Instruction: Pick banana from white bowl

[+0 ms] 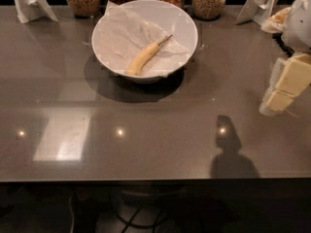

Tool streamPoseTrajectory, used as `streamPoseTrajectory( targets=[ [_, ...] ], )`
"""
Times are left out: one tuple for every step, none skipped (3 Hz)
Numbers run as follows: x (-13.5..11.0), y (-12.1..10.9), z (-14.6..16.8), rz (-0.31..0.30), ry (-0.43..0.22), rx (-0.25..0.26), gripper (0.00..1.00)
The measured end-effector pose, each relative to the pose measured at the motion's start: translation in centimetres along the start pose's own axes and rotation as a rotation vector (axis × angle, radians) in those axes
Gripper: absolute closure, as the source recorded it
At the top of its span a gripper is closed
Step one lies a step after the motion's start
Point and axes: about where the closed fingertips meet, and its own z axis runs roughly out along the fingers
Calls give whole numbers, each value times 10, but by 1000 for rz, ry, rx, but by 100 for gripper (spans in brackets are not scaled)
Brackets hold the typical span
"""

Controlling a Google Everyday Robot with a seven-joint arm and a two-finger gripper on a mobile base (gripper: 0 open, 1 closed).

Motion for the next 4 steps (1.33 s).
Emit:
streamPoseTrajectory(
  targets=[
    [-39, -32, 10, -85, -133, 74, 0],
    [-79, -65, 25, -177, -263, 120, 0],
    [-118, -90, 43, -270, -360, 124, 0],
    [-176, -101, 65, -413, -475, 52, 0]
  ],
)
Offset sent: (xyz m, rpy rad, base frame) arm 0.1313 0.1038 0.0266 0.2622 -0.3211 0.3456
